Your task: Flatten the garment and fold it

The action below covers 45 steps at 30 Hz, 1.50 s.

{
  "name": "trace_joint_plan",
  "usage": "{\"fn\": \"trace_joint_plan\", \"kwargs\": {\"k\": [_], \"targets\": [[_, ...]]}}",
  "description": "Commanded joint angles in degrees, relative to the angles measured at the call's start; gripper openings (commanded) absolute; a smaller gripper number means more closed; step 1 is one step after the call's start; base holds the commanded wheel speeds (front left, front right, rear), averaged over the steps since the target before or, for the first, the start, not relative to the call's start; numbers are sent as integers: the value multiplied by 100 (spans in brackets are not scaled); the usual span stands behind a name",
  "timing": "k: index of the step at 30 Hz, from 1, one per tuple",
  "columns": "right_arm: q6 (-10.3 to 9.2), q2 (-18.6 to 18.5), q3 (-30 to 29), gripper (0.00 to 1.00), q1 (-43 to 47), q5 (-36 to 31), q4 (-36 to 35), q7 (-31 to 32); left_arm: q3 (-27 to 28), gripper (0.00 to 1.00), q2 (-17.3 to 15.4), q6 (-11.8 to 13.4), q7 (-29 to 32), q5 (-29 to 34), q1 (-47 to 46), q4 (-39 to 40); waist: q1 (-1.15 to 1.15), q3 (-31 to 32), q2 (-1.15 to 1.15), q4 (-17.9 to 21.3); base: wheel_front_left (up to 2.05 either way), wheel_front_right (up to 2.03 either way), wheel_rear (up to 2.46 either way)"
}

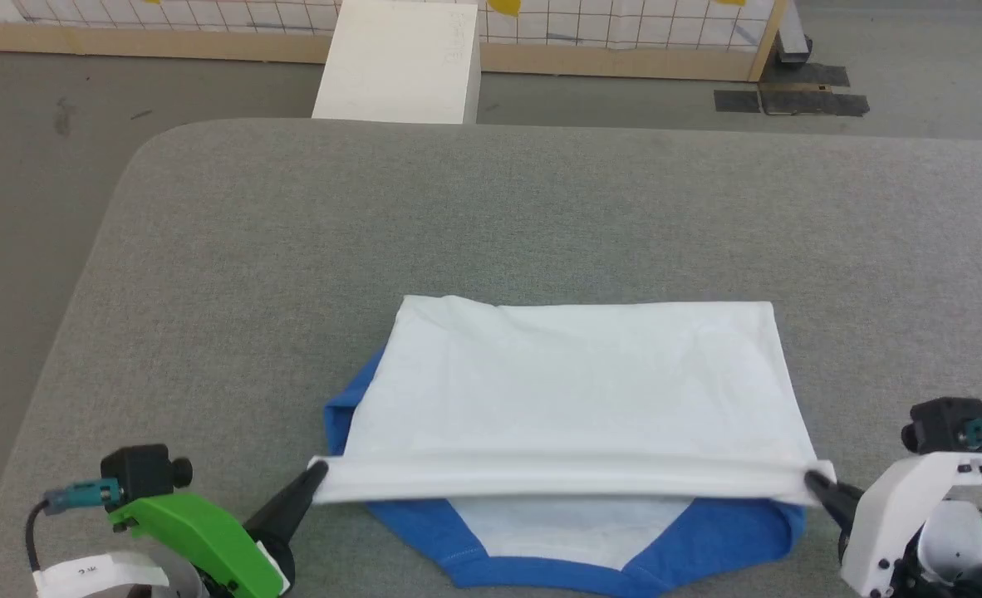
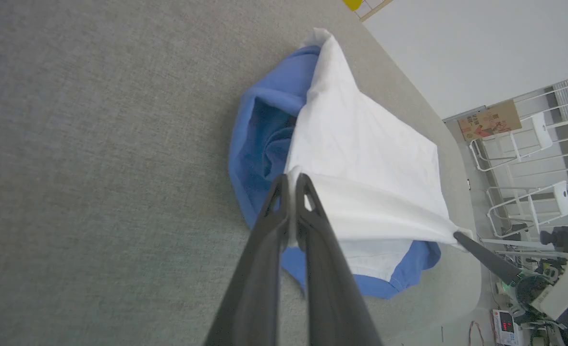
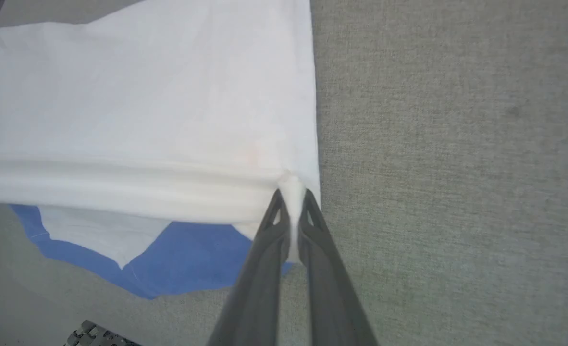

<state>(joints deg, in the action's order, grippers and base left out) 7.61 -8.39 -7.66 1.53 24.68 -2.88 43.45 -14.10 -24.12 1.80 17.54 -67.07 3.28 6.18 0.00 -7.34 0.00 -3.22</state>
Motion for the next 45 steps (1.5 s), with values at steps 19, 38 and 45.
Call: {"fn": "trace_joint_plan", "kwargs": {"k": [19,38,45], "targets": [[-12,-353,719,100,425,-29,452,36,-424,100,-33,231,419,118,37,-1096,0,126,0,98,0,0,0],[-12,-598,-296,100,26,722,-897,787,423,100,-530,240,-2618,1993,-472,-282,0,140,0,227,0,0,0],[-12,-687,117,100,-742,588,-251,942,797,100,-28,-221,-3248,3315,-1192,-102,0,-501,0,65,0,0,0]]}}
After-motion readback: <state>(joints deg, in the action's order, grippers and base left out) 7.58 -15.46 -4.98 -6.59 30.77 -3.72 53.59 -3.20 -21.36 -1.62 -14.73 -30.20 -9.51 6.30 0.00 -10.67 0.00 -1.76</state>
